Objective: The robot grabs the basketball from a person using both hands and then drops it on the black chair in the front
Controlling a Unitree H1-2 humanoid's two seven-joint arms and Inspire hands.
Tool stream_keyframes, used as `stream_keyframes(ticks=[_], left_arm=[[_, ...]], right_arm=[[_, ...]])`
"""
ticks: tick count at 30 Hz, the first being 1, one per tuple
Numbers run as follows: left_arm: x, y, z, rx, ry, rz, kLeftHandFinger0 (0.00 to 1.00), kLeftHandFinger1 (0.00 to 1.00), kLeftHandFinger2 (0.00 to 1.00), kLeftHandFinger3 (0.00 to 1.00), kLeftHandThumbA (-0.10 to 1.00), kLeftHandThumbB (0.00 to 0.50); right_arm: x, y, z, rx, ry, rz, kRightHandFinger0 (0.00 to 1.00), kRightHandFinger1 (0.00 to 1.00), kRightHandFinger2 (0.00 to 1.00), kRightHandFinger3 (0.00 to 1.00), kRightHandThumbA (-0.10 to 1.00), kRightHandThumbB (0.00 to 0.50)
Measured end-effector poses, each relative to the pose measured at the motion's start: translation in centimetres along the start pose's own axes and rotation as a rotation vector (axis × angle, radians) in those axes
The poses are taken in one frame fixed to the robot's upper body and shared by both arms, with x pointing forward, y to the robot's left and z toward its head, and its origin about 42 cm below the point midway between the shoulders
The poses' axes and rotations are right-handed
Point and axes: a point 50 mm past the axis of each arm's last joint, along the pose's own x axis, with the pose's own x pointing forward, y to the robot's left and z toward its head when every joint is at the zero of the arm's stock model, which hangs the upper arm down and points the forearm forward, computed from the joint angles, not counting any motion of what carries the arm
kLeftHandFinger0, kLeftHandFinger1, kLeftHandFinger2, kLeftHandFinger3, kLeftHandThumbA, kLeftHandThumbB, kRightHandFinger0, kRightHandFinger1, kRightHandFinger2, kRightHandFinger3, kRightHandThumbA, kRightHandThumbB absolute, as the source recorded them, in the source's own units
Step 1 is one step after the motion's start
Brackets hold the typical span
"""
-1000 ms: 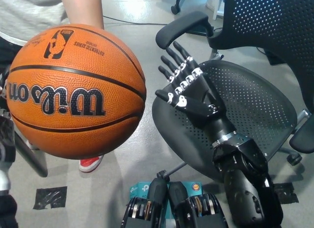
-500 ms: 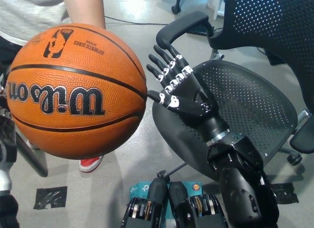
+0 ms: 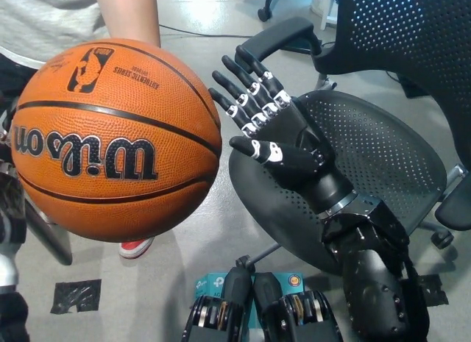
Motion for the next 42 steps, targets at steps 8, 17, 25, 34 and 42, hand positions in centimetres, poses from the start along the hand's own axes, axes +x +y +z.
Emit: stream_keyframes(ticks=[8,17,25,34,42], left_arm=[[0.0,-0.1,0.1,-0.001,-0.002,-0.002,1.00,1.00,1.00,1.00,1.00,0.136],[0.0,-0.4,0.6,-0.008,-0.022,-0.014,1.00,1.00,1.00,1.00,1.00,0.150],[0.1,-0.6,0.6,-0.009,-0.013,-0.012,1.00,1.00,1.00,1.00,1.00,0.153],[1.4,-0.7,-0.8,0.050,0.025,0.045,1.00,1.00,1.00,1.00,1.00,0.129],[1.3,-1.9,-2.0,0.224,0.074,0.018,1.00,1.00,1.00,1.00,1.00,0.101]], right_arm=[[0.0,-0.6,-0.9,-0.020,0.032,-0.019,1.00,1.00,1.00,1.00,1.00,0.490],[0.2,-2.6,-4.6,-0.126,0.151,-0.104,1.00,1.00,1.00,1.00,1.00,0.450],[0.9,-2.5,-6.5,-0.256,0.155,-0.116,1.00,1.00,1.00,1.00,1.00,0.411],[2.4,0.3,-9.1,-0.271,0.079,-0.118,1.00,1.00,1.00,1.00,1.00,0.406],[2.0,0.4,-10.0,-0.291,0.041,-0.207,1.00,1.00,1.00,1.00,1.00,0.217]])
